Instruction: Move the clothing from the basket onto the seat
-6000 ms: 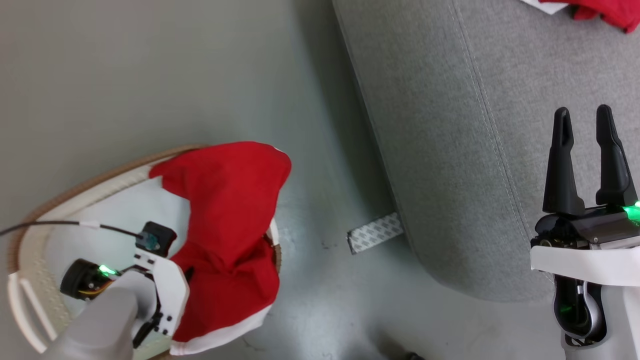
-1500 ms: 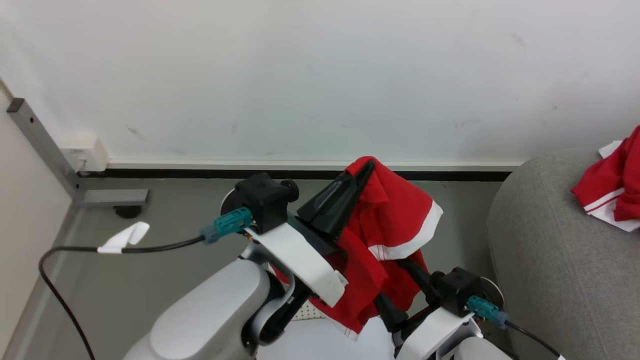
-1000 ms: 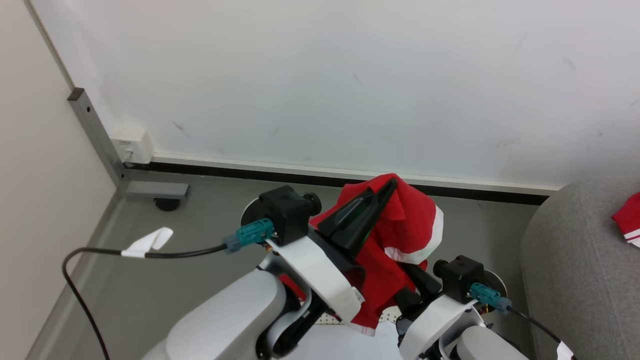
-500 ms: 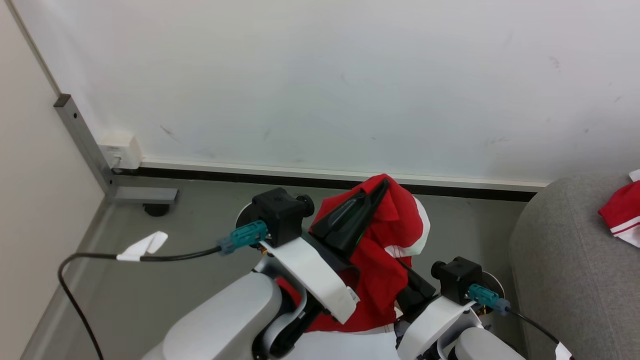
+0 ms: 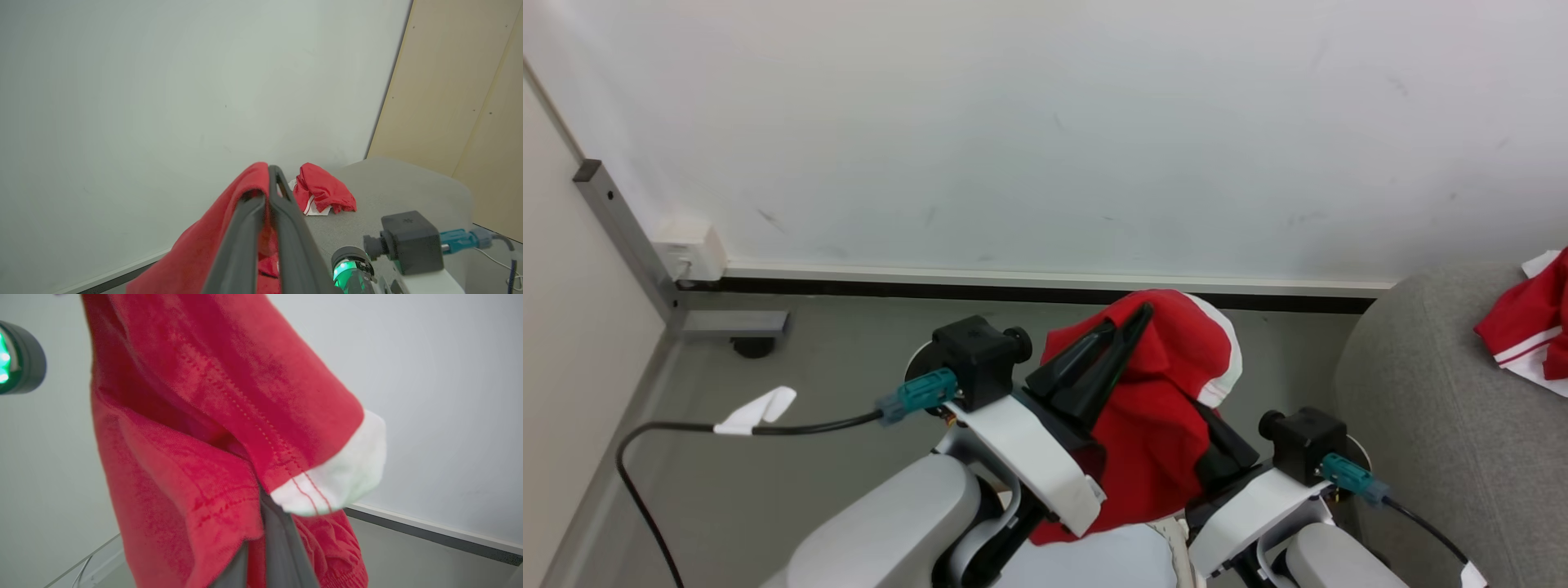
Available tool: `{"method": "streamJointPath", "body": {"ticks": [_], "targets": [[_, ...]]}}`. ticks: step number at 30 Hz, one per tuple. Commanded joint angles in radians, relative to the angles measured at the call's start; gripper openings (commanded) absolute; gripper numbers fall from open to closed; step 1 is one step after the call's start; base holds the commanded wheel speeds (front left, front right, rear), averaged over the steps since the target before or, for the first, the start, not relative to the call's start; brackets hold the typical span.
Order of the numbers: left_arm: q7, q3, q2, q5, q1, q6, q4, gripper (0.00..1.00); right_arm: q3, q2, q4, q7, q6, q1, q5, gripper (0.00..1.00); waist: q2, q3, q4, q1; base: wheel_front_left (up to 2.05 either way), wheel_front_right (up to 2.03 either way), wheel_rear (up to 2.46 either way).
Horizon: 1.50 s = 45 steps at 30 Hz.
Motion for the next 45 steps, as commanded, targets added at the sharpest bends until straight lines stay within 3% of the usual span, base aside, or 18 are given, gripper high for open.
{"method": "streamJointPath", "body": {"ticks": [1, 2, 3, 16, 35, 45], "targets": [[-0.004, 0.0, 0.005, -0.003, 0.015, 0.004, -0.001, 0.56, -0.02, -0.002, -0.013, 0.0, -0.002, 0.015, -0.021, 0.0, -0.0001, 0.003, -0.009, 0.0, 0.0, 0.0, 0.0], [-0.005, -0.001, 0.006, -0.002, 0.018, 0.007, -0.001, 0.96, -0.033, -0.002, -0.02, 0.0, -0.002, 0.02, -0.031, 0.0, -0.0001, 0.005, -0.014, 0.0, 0.0, 0.0, 0.0], [-0.005, -0.002, 0.007, -0.003, 0.021, 0.007, 0.0, 1.0, -0.047, -0.002, -0.028, 0.0, -0.002, 0.024, -0.039, 0.0, -0.0001, 0.007, -0.021, 0.0, 0.0, 0.0, 0.0], [-0.006, -0.035, 0.015, 0.002, 0.059, 0.004, -0.003, 1.0, -0.235, -0.036, -0.142, 0.0, -0.002, 0.064, -0.103, 0.0, -0.0001, 0.029, -0.155, 0.0, 0.0, 0.0, 0.0], [-0.038, -0.086, 0.034, 0.082, 0.055, 0.002, 0.041, 1.0, -0.478, -0.086, -0.323, 0.0, -0.002, 0.146, -0.16, 0.0, -0.0001, 0.088, -0.459, 0.0, 0.0, 0.0, 0.0], [-0.057, -0.094, 0.03, 0.116, 0.05, 0.006, 0.093, 1.0, -0.543, -0.077, -0.396, 0.0, -0.002, 0.218, -0.16, 0.0, -0.0001, 0.108, -0.537, 0.0, 0.0, 0.0, 0.0]]}}
